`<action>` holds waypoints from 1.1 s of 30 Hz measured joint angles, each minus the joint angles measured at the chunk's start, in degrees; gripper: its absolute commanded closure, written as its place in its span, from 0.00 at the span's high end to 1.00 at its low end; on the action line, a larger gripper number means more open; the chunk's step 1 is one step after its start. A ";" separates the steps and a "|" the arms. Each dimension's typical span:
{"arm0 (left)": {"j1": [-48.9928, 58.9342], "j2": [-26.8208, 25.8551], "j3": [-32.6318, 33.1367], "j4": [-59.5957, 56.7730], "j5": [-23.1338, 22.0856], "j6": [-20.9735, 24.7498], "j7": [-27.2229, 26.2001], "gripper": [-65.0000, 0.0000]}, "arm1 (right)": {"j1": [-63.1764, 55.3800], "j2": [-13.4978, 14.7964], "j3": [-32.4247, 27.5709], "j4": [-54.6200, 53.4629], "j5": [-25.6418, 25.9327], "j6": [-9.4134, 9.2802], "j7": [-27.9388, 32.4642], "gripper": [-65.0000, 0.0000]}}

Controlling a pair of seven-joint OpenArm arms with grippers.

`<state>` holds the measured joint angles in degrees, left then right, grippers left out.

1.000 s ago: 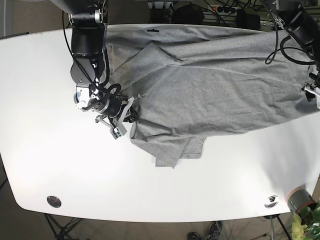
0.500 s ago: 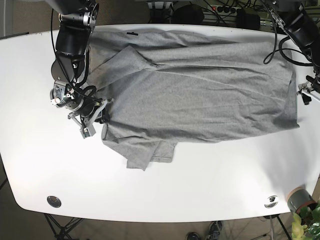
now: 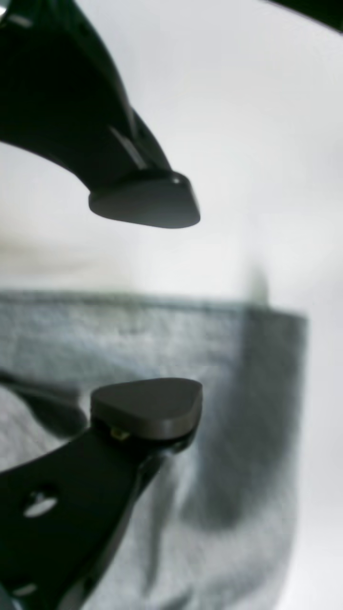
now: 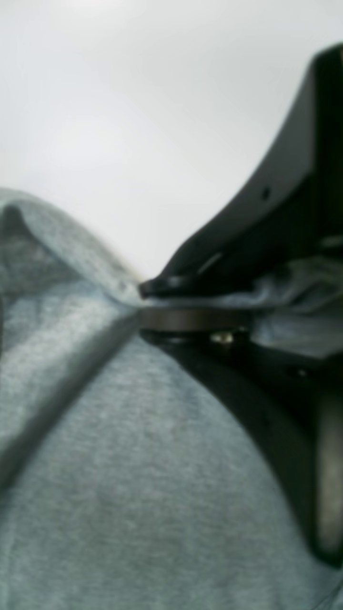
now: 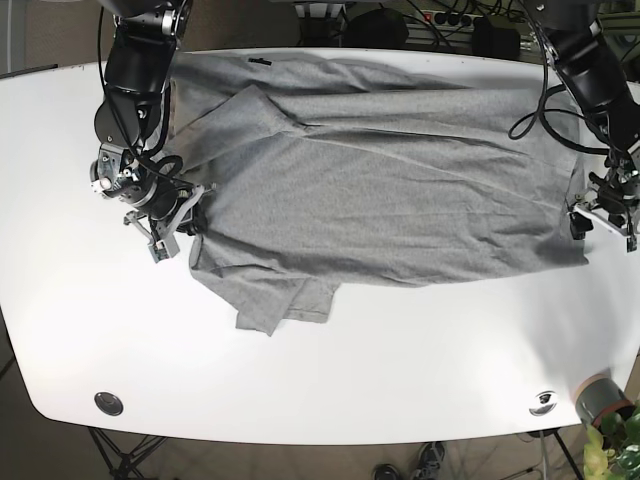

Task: Fold the T-shirt properly
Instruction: 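Grasp the shirt's side edges with both grippers partway along the body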

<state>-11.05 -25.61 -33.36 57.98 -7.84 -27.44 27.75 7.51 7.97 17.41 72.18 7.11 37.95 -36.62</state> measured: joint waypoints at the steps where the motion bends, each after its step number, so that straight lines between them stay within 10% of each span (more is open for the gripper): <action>1: -0.28 0.00 0.44 -0.11 -0.09 0.09 0.02 0.72 | -0.46 0.09 0.00 0.90 -0.48 0.02 -0.02 0.03; 30: -6.21 2.89 6.69 -9.44 -1.11 -3.06 1.27 0.71 | -1.75 0.09 0.02 3.30 -0.92 -0.02 -0.87 0.03; 33: -6.19 3.19 6.69 -9.38 -1.31 -3.30 1.09 0.60 | -1.77 0.11 0.02 3.30 -0.90 0.00 -0.87 0.03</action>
<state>-17.23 -22.41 -26.68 48.60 -9.15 -30.74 28.84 5.74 8.08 17.43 75.48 6.22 37.95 -37.50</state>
